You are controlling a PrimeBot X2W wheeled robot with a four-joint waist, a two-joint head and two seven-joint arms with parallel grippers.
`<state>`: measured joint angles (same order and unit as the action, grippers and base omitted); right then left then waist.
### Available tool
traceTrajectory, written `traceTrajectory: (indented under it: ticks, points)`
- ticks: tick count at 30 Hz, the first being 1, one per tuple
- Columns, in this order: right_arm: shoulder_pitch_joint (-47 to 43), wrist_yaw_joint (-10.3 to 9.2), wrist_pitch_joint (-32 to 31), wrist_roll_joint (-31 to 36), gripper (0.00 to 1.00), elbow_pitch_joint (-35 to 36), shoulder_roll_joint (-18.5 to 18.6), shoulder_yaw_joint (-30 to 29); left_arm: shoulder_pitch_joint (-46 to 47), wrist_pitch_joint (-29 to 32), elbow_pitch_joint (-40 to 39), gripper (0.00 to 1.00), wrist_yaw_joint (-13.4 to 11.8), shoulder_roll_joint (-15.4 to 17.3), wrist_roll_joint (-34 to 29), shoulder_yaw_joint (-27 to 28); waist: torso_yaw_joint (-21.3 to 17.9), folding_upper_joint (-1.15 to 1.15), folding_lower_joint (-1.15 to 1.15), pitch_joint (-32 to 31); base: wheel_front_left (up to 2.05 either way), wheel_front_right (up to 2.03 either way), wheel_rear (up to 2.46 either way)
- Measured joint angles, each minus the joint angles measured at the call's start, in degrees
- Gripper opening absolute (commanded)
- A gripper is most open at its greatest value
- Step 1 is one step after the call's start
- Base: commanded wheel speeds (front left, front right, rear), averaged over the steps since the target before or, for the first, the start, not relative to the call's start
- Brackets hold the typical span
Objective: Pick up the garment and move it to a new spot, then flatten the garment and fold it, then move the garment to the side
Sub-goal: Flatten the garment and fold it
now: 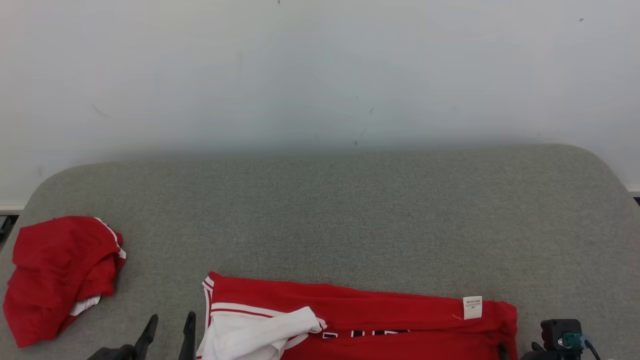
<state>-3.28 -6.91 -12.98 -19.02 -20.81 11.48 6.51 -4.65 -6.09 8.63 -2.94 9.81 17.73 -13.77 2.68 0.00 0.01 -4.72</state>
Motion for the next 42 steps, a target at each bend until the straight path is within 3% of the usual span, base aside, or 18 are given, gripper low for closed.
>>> traceTrajectory:
  ticks: [6, 12, 19, 20, 21, 23, 29, 36, 42]
  points:
    - [4.1, -0.16, -0.8, 0.1, 1.0, -6.0, -1.8, -1.5, 1.3, -0.1, 1.2, 1.0, 0.5, -0.2, -0.2, -0.4, 2.1, 0.0, 0.0, 1.7, 0.0, 0.0, 0.0]
    - [4.9, -0.18, 1.4, 0.0, 1.0, -6.0, -2.5, -3.4, 1.3, -0.1, 1.5, 1.0, 0.5, 0.0, -0.2, -0.4, 2.2, 0.0, 0.0, 1.4, 0.0, 0.0, 0.0]
    - [7.2, -0.22, 1.2, -0.5, 1.0, -11.4, -3.6, -4.8, 1.5, 0.0, 1.4, 1.0, 1.0, 0.2, -0.2, -1.1, 2.8, 0.0, 0.0, 2.8, 0.0, 0.0, 0.0]
    - [7.7, -0.22, 0.8, -0.6, 0.87, -12.1, -3.9, -4.9, 1.5, 0.0, 1.4, 1.0, 1.0, 0.3, -0.2, -1.0, 2.9, 0.0, 0.0, 2.9, 0.0, 0.0, 0.0]
    - [7.7, -0.22, 0.5, -0.6, 0.18, -12.6, -4.0, -5.1, 1.6, 0.0, 1.4, 1.0, 1.0, 0.3, -0.2, -1.0, 3.0, 0.0, -0.01, 3.0, 0.0, 0.0, 0.0]
    - [8.7, -0.21, -0.2, -0.6, 0.0, -13.8, -4.5, -5.8, 1.6, 0.0, 1.5, 1.0, 0.9, 0.3, -0.2, -1.0, 3.2, 0.0, -0.01, 2.9, 0.0, 0.0, 0.0]
    - [10.0, -0.2, -0.6, -1.0, 0.0, -14.0, -4.7, -8.9, 1.7, 0.0, 1.6, 1.0, 0.9, 0.3, -0.1, -0.7, 2.9, 0.0, -0.01, 2.8, 0.0, 0.0, 0.0]
    - [15.3, -0.22, -1.2, -1.9, 0.0, -14.7, 2.4, -17.8, 1.6, 0.0, 1.7, 1.0, 0.9, 0.3, -0.1, -0.6, 2.4, 0.0, -0.01, 2.6, 0.0, 0.0, 0.0]
    - [16.8, -0.22, -1.1, -1.1, 0.0, -17.3, 4.8, -24.6, 1.7, 0.0, 1.8, 1.0, 1.0, 0.2, -0.1, -1.6, 2.5, 0.0, -0.01, 2.5, 0.0, 0.0, 0.0]
